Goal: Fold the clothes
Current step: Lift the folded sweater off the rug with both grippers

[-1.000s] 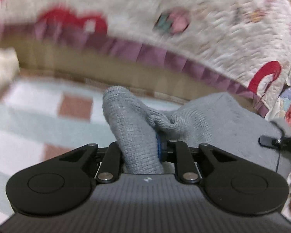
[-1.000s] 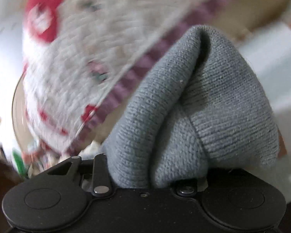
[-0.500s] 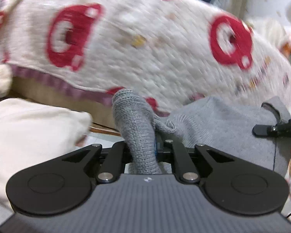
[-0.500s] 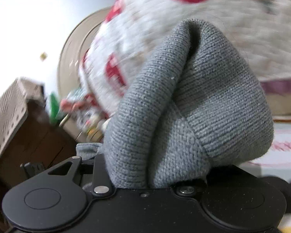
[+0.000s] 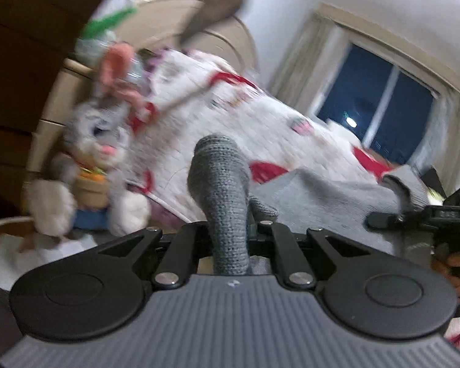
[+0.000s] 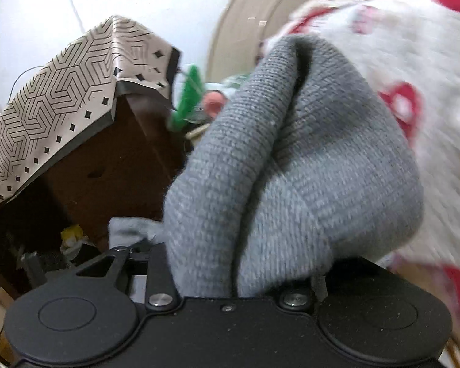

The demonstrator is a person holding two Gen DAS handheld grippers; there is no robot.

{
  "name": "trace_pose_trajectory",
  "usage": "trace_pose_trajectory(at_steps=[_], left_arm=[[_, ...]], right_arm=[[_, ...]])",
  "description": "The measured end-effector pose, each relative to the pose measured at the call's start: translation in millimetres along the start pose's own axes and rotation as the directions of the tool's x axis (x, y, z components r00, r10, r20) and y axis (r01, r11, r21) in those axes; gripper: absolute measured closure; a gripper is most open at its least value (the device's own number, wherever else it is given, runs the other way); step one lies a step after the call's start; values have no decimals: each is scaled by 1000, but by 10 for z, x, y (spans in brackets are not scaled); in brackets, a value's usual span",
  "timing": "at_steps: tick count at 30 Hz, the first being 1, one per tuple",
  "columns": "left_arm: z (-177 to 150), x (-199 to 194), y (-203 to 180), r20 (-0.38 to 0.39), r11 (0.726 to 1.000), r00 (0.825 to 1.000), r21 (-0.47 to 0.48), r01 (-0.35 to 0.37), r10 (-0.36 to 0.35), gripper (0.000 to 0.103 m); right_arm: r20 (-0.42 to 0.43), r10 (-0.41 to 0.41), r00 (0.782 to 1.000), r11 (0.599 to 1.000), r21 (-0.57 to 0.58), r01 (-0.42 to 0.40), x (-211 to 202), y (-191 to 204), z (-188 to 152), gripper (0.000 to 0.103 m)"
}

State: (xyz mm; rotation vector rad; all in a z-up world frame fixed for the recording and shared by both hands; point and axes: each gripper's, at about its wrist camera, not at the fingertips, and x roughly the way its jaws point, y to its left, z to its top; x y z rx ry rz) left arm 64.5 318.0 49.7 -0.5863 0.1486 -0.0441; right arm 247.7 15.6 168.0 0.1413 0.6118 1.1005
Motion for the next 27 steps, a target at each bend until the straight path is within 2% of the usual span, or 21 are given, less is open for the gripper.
trace_pose_trajectory(at_steps=[3, 4, 7, 9, 11, 13, 15, 16, 18, 20, 21, 23, 25, 26, 27], left_arm=[[287, -81, 282, 83, 997, 995, -61, -48, 53, 95], [371, -106, 379, 107, 995, 992, -83, -60, 69, 95], [384, -33, 701, 99, 989, 992, -138, -61, 75, 95], [281, 157, 968, 19, 978, 996, -191, -85, 91, 95], [67, 417, 1272, -79, 954, 988, -259, -149, 133, 95], [-234, 789, 1560, -227, 928, 967, -321, -189, 118, 94], [-460, 1014, 1630, -303, 922, 946, -322, -217, 117, 92], [-560, 1118, 1654, -335, 920, 935, -319, -229, 116, 91], [-575, 1211, 1546, -338, 936, 932, -269, -228, 129, 91], [-539, 1235, 1437, -328, 953, 927, -174, -249, 183, 87], [-552, 1226, 1418, -331, 952, 923, -161, -260, 196, 86], [-559, 1192, 1427, -333, 949, 921, -166, -268, 202, 85], [-552, 1169, 1463, -329, 945, 925, -191, -264, 192, 85], [-564, 1160, 1472, -325, 945, 926, -196, -263, 190, 82], [-568, 1158, 1474, -321, 945, 928, -197, -260, 189, 82]], right_arm=[[-21, 82, 996, 995, -56, -83, 526, 45, 417, 59], [-22, 143, 989, 989, -27, -144, 671, -2, 490, 59], [0, 237, 971, 971, 24, -237, 1012, -226, 421, 59], [-69, 104, 992, 990, 99, -97, 1224, -560, 124, 59], [-147, -26, 989, 985, 163, 50, 1436, -895, -172, 57], [-232, -149, 961, 956, 214, 200, 1647, -1229, -469, 55], [-321, -260, 911, 904, 251, 347, 1859, -1563, -766, 52], [-362, -307, 880, 871, 267, 413, 1953, -1723, -909, 47], [-337, -292, 895, 831, 374, 412, 1859, -1852, -1056, 42], [-313, -270, 910, 815, 430, 390, 1679, -1867, -1072, 42], [-302, -262, 917, 807, 453, 380, 1589, -1871, -1078, 42], [-292, -301, 908, 820, 407, 403, 1343, -1815, -1077, 41], [-266, -333, 905, 809, 412, 419, 970, -1807, -1138, 38], [-252, -335, 908, 794, 443, 416, 790, -1817, -1223, 36], [-243, -304, 921, 781, 490, 387, 734, -1807, -1307, 35]])
